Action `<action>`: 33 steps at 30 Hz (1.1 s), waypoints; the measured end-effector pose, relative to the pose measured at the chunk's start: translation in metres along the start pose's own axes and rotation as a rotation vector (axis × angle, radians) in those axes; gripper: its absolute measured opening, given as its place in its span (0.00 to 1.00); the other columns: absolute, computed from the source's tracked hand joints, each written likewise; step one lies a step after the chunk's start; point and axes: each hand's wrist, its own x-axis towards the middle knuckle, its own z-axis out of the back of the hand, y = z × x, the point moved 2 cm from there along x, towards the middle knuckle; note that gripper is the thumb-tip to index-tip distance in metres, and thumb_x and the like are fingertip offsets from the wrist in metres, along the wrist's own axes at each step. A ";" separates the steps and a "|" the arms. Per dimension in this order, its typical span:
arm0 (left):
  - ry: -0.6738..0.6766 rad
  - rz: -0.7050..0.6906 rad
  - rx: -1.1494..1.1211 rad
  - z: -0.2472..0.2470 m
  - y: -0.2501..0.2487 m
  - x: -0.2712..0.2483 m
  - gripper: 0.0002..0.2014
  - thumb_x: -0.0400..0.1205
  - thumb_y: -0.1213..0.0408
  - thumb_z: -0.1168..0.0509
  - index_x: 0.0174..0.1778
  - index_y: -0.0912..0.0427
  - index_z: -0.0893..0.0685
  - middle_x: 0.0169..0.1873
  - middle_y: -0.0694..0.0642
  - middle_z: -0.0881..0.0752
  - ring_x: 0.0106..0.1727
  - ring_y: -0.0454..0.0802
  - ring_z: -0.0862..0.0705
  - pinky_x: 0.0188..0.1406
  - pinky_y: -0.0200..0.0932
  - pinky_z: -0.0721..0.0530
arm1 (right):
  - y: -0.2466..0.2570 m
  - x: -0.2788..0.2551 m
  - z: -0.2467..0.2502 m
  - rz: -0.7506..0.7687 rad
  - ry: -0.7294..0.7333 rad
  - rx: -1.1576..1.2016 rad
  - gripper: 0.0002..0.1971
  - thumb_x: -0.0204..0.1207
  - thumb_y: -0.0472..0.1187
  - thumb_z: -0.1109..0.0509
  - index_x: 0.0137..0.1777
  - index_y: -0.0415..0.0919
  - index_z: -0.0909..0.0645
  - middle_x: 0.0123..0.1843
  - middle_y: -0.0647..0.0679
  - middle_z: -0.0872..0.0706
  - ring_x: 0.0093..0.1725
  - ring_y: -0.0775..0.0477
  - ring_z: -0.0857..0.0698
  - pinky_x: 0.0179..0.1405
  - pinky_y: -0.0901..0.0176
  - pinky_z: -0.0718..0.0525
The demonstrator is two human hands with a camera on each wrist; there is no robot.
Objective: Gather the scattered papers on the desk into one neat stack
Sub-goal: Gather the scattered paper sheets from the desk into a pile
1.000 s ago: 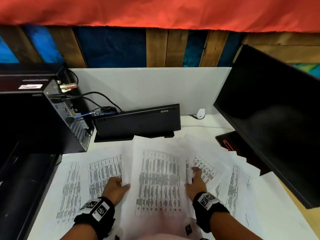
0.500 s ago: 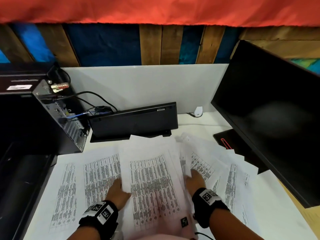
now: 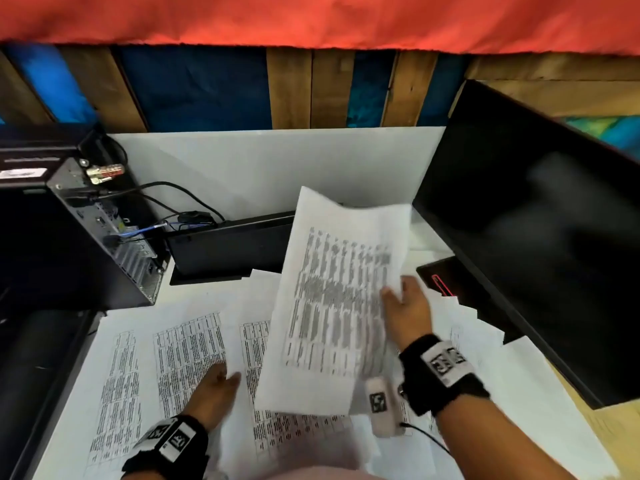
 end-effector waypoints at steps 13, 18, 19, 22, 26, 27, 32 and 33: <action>0.039 -0.019 0.150 -0.013 0.001 -0.015 0.23 0.74 0.72 0.26 0.62 0.63 0.27 0.56 0.62 0.15 0.57 0.62 0.17 0.64 0.63 0.21 | -0.111 -0.011 -0.027 -0.380 0.005 -0.550 0.31 0.74 0.54 0.30 0.73 0.41 0.33 0.72 0.39 0.29 0.71 0.38 0.28 0.68 0.38 0.25; 0.020 -0.038 0.151 -0.014 0.000 -0.017 0.19 0.77 0.72 0.30 0.62 0.65 0.27 0.54 0.61 0.16 0.57 0.61 0.18 0.64 0.61 0.21 | -0.135 0.001 0.036 -0.714 -0.205 -0.532 0.49 0.63 0.61 0.22 0.75 0.31 0.37 0.73 0.32 0.30 0.71 0.31 0.27 0.68 0.40 0.27; 0.020 -0.039 0.146 -0.015 -0.001 -0.018 0.19 0.78 0.72 0.30 0.63 0.65 0.27 0.54 0.61 0.17 0.57 0.62 0.19 0.65 0.61 0.22 | -0.140 0.005 0.036 -0.715 -0.178 -0.408 0.51 0.61 0.59 0.20 0.76 0.32 0.38 0.74 0.32 0.29 0.71 0.31 0.27 0.69 0.40 0.26; 0.019 -0.044 0.162 -0.017 -0.009 -0.023 0.18 0.79 0.73 0.32 0.62 0.70 0.29 0.52 0.63 0.18 0.61 0.66 0.20 0.66 0.63 0.25 | -0.140 0.007 0.028 -0.664 -0.006 -0.065 0.50 0.64 0.53 0.19 0.80 0.33 0.41 0.78 0.35 0.30 0.75 0.33 0.27 0.73 0.43 0.28; 0.033 -0.054 0.144 -0.015 -0.016 -0.031 0.14 0.79 0.75 0.33 0.57 0.65 0.29 0.50 0.61 0.19 0.53 0.57 0.22 0.67 0.59 0.26 | -0.127 0.000 0.012 -0.591 0.121 -0.080 0.34 0.69 0.42 0.20 0.73 0.32 0.28 0.73 0.34 0.23 0.67 0.36 0.20 0.71 0.46 0.25; 0.039 -0.058 0.141 -0.015 -0.015 -0.031 0.15 0.79 0.74 0.33 0.58 0.63 0.30 0.49 0.57 0.21 0.54 0.55 0.23 0.68 0.58 0.27 | -0.121 -0.001 0.012 -0.529 0.097 -0.167 0.22 0.68 0.40 0.21 0.61 0.33 0.20 0.64 0.34 0.15 0.55 0.38 0.15 0.64 0.46 0.18; 0.018 -0.065 0.194 -0.005 -0.013 -0.029 0.16 0.80 0.73 0.33 0.60 0.60 0.29 0.50 0.51 0.21 0.56 0.53 0.23 0.65 0.52 0.25 | -0.065 0.004 0.035 -0.261 -0.146 -0.214 0.07 0.75 0.38 0.28 0.52 0.38 0.15 0.36 0.44 0.17 0.36 0.43 0.18 0.32 0.62 0.24; 0.011 -0.055 0.202 -0.003 -0.009 -0.026 0.16 0.79 0.73 0.32 0.61 0.60 0.28 0.50 0.52 0.19 0.57 0.54 0.21 0.65 0.52 0.25 | -0.050 0.007 0.043 -0.210 -0.193 -0.224 0.07 0.76 0.38 0.29 0.52 0.38 0.15 0.37 0.44 0.17 0.39 0.41 0.16 0.36 0.62 0.26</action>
